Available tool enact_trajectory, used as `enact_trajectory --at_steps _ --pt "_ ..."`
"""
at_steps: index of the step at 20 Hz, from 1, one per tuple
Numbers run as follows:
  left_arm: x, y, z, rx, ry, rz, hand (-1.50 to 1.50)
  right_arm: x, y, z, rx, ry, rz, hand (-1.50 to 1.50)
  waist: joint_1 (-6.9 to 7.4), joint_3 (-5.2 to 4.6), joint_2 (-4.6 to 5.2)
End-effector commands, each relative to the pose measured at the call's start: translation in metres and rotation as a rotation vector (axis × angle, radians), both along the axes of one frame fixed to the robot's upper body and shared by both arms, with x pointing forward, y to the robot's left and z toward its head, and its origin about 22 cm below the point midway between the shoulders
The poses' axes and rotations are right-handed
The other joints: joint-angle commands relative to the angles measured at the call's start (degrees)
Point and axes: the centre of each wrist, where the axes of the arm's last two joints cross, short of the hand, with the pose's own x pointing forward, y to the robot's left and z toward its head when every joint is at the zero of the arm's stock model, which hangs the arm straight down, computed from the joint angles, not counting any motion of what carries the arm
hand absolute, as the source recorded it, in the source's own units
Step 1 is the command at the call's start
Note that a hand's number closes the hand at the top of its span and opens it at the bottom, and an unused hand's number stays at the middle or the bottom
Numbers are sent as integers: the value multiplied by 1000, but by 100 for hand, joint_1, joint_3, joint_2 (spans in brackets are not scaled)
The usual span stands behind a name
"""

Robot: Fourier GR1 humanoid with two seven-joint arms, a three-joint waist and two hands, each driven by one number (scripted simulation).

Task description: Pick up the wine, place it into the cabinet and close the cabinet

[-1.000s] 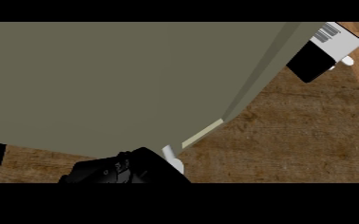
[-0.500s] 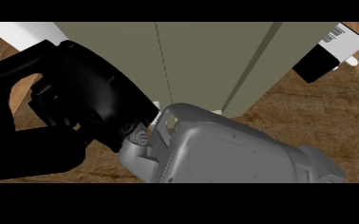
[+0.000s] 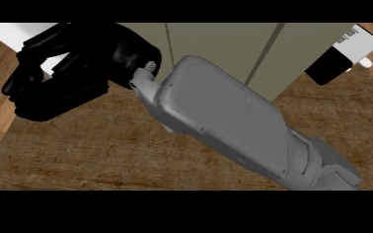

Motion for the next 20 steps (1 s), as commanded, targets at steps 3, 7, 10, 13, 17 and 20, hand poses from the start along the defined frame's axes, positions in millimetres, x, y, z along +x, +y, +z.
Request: enact_trajectory --at_steps 3,7,10,13,17,20 --pt "-1 14 3 -15 17 38 -150 50 -8 -9 50 -69 -159 150 -128 3 -7" --pt "-1 12 -1 -10 -3 36 -150 79 -39 -31 91 -81 -260 150 -246 6 -1" --pt "-5 12 4 8 12 18 -150 91 -62 -43 86 -110 -336 150 -216 10 8" --pt "-2 10 3 -4 26 -10 -150 95 -69 -49 86 -96 -350 150 -310 6 28" --pt "0 1 10 -24 7 -58 -150 105 -88 -44 104 -112 -385 150 -297 5 55" --pt "3 -2 14 -27 -2 -60 -150 110 -108 -49 137 -121 -423 150 -446 13 91"
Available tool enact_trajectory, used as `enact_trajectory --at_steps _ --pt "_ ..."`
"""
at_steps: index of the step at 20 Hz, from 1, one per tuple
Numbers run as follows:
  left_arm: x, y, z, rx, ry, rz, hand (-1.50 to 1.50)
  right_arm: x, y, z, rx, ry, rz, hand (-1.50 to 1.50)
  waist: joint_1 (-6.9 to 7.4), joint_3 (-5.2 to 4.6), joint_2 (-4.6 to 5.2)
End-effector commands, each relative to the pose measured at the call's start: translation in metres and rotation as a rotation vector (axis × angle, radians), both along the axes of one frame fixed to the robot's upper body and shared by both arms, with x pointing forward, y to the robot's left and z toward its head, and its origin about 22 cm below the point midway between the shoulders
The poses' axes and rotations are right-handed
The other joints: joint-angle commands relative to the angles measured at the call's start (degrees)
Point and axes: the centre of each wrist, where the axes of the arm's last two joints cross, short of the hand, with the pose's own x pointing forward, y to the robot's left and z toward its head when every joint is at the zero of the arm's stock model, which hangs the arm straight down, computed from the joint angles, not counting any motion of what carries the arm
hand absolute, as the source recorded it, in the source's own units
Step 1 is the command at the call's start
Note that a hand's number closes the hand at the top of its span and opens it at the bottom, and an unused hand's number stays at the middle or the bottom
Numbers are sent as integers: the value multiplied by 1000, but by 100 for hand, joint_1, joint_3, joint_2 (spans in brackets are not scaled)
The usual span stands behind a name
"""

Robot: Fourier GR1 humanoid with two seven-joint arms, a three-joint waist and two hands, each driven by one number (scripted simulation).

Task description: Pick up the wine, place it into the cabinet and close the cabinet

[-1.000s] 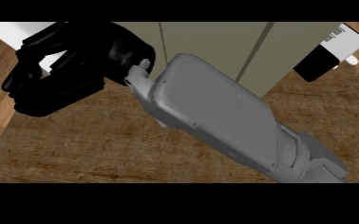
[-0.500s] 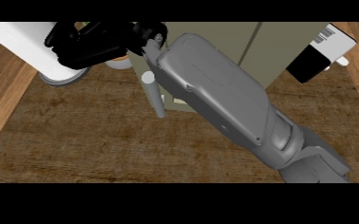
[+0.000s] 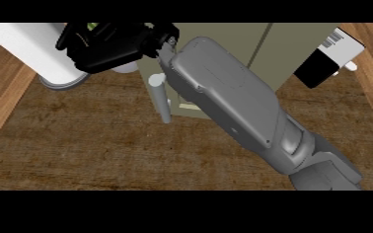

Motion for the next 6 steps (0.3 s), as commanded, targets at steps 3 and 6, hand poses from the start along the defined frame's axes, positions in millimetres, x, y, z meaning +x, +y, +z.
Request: enact_trajectory --at_steps 3,6 --pt "2 -11 -1 -29 16 -39 -150 54 -90 -17 9 60 -355 150 -400 184 325" --pt "4 -20 4 -53 22 -73 -150 54 -88 -17 6 56 -333 150 -420 188 349"
